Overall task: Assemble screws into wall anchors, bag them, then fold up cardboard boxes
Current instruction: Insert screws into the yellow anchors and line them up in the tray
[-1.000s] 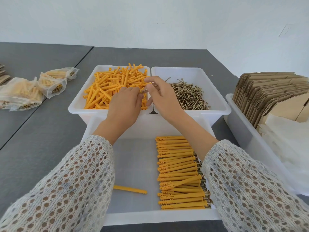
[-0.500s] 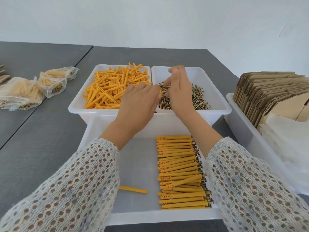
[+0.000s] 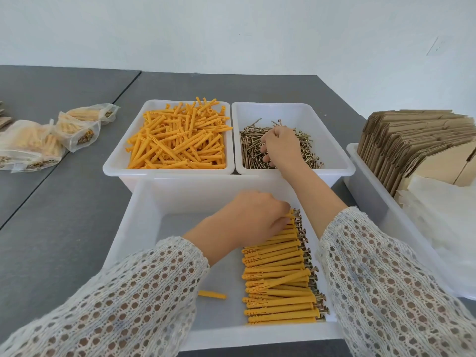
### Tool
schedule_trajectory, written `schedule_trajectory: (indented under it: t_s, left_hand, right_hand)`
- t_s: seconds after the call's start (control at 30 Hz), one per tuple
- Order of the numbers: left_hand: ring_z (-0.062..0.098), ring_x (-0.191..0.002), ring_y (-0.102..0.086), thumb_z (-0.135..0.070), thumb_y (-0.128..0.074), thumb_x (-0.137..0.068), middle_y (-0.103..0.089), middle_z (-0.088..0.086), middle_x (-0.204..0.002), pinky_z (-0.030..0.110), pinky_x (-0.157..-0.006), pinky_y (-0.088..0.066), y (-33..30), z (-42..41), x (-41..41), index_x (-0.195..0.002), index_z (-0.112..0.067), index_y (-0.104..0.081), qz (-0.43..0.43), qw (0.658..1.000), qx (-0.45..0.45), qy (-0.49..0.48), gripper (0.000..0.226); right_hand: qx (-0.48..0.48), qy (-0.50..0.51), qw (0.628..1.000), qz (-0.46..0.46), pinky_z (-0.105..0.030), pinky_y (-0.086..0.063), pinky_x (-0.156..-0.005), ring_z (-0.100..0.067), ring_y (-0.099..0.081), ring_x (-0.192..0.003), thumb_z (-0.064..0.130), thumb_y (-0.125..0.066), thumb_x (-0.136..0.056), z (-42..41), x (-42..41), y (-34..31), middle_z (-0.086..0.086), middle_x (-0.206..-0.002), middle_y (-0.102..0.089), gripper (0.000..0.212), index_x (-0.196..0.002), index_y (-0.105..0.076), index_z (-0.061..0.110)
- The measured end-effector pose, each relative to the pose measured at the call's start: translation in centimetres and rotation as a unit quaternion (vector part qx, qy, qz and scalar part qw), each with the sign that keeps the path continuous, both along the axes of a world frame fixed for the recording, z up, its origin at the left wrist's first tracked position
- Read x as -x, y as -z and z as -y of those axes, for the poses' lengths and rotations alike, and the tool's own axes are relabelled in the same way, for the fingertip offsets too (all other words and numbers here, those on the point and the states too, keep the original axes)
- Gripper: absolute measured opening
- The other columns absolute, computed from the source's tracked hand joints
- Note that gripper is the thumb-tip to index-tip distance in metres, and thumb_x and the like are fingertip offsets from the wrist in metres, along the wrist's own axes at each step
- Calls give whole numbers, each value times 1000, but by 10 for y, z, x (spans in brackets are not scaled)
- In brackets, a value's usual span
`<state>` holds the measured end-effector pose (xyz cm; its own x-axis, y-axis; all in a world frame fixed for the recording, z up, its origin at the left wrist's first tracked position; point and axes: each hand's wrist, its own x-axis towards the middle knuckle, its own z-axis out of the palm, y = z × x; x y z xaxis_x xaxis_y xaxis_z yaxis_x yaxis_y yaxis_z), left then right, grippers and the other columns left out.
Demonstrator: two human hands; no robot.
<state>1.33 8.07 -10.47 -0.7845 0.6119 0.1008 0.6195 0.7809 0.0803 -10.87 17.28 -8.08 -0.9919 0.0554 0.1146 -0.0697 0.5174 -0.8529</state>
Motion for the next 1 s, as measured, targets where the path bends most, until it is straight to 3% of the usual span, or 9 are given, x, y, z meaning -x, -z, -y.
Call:
schedule_trajectory:
  t_s: [0.13, 0.27, 0.37, 0.47, 0.63, 0.73, 0.83, 0.93, 1.0]
  left_hand:
    - [22, -76, -52, -32, -50, -100, -51, -2, -83, 32, -63, -38, 2, -4, -1, -92, -17, -47, 66, 997, -30, 2, 17]
    - [22, -77, -54, -28, -53, -98, -52, -3, -84, 32, -62, -39, 5, -6, -2, -90, -19, -47, 68, 997, -36, 5, 14]
    - [19, -72, -52, -31, -53, -98, -55, -4, -82, 31, -59, -35, 8, -4, -1, -89, -20, -47, 48, 998, -36, 8, 14]
    - [17, -72, -53, -36, -54, -97, -59, -6, -85, 30, -59, -38, 10, -2, 0, -91, -22, -50, 22, 999, -35, 10, 16]
    - [17, -74, -57, -40, -51, -98, -61, -7, -87, 29, -57, -35, 8, 1, 4, -93, -23, -55, 1, 999, -52, 8, 18]
    - [18, -77, -58, -35, -47, -99, -63, -6, -86, 33, -60, -39, 1, 7, 9, -90, -20, -56, -30, 996, -81, -16, 20]
    - [21, -75, -59, -24, -50, -98, -65, -3, -82, 36, -59, -44, -6, 15, 10, -88, -14, -62, -81, 986, -146, -19, 19]
    - [18, -67, -54, -19, -51, -96, -60, -3, -76, 34, -51, -40, -12, 20, 9, -79, -12, -63, -166, 965, -202, -8, 22]
    - [17, -72, -51, -18, -51, -96, -59, -3, -77, 33, -54, -39, -16, 25, 12, -81, -13, -66, -226, 951, -210, -28, 21]
  right_hand:
    - [-7, -13, 1000, 19, -25, -48, -52, -13, -57, -51, 13, -39, -95, 0, 0, 2, -16, -88, -72, 29, -101, -63, -2]
    - [-31, -25, 999, 19, -40, -56, -70, -21, -56, -65, 15, -42, -93, 0, 0, 3, -17, -85, -69, 31, -104, -61, -7]
    - [-55, -31, 998, 0, -47, -57, -80, -25, -58, -69, 16, -42, -92, 0, -3, 4, -20, -89, -70, 25, -87, -59, -2]
    - [-91, -31, 995, -22, -43, -53, -77, -24, -54, -69, 15, -43, -92, 1, -4, 5, -9, -75, -59, 20, -73, -46, 12]
    - [-197, -66, 978, 11, -36, -41, -68, -22, -42, -65, 19, -44, -92, 3, -1, 9, -2, -71, -46, 25, -68, -38, 15]
    - [-294, -104, 948, 62, -35, -41, -73, -26, -47, -76, 27, -43, -93, 4, 0, 9, -4, -80, -49, 29, -66, -36, 18]
    - [-328, -114, 933, 90, -35, -42, -75, -27, -52, -81, 30, -42, -94, 6, 5, 10, -3, -80, -54, 29, -68, -42, 17]
    - [-347, -124, 920, 136, -35, -43, -72, -23, -55, -75, 26, -49, -92, 6, 6, 6, -1, -73, -55, 22, -72, -50, 14]
    - [-366, -139, 907, 154, -36, -45, -77, -27, -60, -87, 20, -55, -90, 7, 6, 4, -2, -78, -57, 15, -78, -53, 11]
